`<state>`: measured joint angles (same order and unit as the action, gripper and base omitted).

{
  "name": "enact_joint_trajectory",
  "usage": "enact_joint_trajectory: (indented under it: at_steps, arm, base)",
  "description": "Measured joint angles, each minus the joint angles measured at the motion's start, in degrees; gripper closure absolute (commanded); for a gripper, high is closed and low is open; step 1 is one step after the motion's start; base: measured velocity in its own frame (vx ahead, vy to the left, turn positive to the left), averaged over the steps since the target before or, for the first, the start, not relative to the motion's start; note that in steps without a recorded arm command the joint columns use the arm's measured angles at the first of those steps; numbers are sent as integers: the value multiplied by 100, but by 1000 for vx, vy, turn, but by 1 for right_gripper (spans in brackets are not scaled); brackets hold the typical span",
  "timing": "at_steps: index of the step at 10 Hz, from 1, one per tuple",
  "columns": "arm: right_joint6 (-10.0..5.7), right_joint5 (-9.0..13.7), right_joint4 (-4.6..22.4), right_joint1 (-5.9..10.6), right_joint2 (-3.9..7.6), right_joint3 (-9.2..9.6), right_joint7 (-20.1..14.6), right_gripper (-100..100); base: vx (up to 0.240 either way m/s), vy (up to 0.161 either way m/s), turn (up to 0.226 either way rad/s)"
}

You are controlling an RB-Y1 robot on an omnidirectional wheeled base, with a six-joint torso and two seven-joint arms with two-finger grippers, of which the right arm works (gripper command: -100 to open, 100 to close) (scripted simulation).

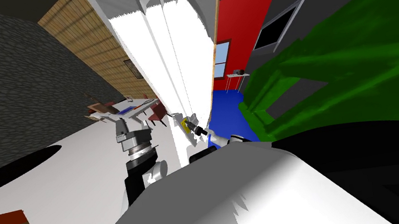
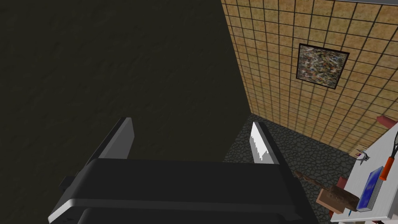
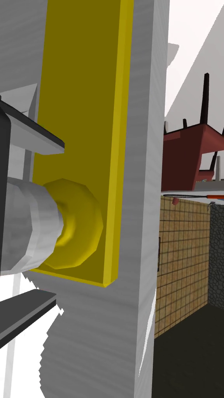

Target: Push the door open

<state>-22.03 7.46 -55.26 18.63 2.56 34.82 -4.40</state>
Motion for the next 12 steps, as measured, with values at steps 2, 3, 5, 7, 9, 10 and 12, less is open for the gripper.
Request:
enact_joint_trajectory:
  at_steps: [2,3,5,7,9,10,12]
  arm:
    - [-4,1,-5,10,1,-3,-1,100]
    - [4,-1,0,6,3,0,1,100]
    - [12,-3,11,-9,9,6,3,100]
    - [16,-3,41,-19,21,-26,14,100]
    - [2,7,111,-12,68,-109,25,100]
    - [3,7,118,-21,72,-173,50,100]
    - [-4,12,176,18,81,-297,93,100]
  base:
    - [-22,-25,9]
    - [-13,-13,-4]
    - [-4,-3,-3]
    - [47,110,-44]
    - [81,158,-44]
    - [114,159,-45]
    - [132,189,-43]
